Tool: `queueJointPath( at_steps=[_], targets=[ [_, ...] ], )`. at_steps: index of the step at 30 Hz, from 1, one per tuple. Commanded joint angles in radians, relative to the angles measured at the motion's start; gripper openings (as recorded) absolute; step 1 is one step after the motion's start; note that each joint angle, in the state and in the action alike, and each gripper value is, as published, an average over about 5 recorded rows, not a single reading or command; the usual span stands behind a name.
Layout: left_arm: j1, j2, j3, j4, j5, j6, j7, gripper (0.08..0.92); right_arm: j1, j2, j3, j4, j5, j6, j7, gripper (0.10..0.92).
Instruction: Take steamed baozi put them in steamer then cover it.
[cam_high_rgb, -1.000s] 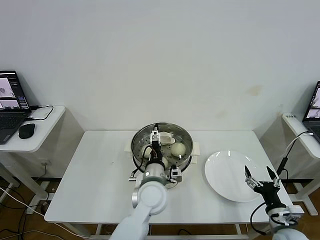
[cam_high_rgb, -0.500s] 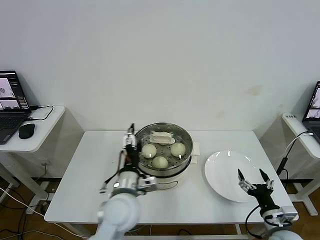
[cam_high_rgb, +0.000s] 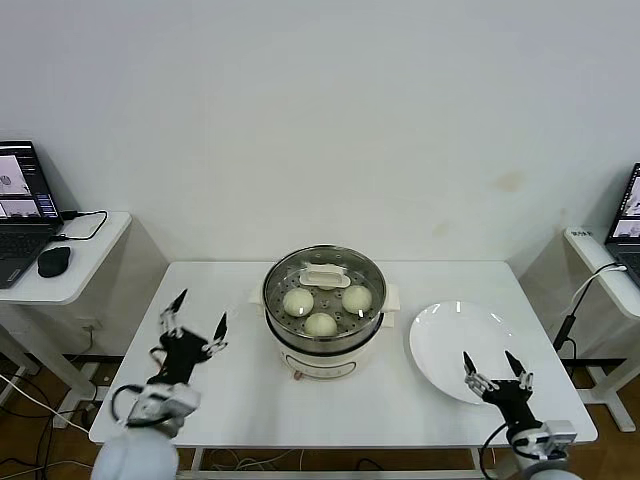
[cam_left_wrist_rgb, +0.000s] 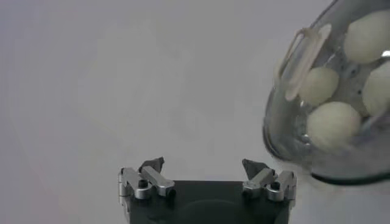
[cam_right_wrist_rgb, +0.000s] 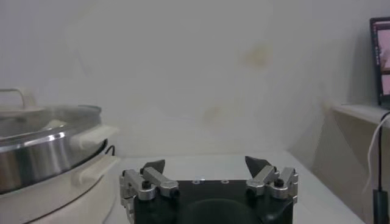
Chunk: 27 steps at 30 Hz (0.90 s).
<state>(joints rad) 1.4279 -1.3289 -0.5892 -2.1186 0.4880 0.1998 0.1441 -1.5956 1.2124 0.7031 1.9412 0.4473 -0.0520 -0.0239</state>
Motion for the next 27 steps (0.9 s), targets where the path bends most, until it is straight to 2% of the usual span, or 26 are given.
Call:
queueJointPath(
  at_steps=[1, 10, 27],
  targets=[
    [0.179, 0.003, -0.157, 0.046, -0.515, 0.013, -0.089, 0.823, -0.037, 0.02, -0.02, 0.021, -0.024, -0.103, 0.049, 0.823],
    [0.211, 0.018, -0.153, 0.015, -0.564, 0.123, -0.104, 0.823, -0.059, 0.024, -0.021, 0.037, -0.059, -0.111, 0.045, 0.823],
    [0.205, 0.05, -0.125, -0.009, -0.54, 0.097, -0.104, 0.823, -0.094, 0.071, 0.002, 0.065, -0.123, -0.066, 0.044, 0.823]
  ],
)
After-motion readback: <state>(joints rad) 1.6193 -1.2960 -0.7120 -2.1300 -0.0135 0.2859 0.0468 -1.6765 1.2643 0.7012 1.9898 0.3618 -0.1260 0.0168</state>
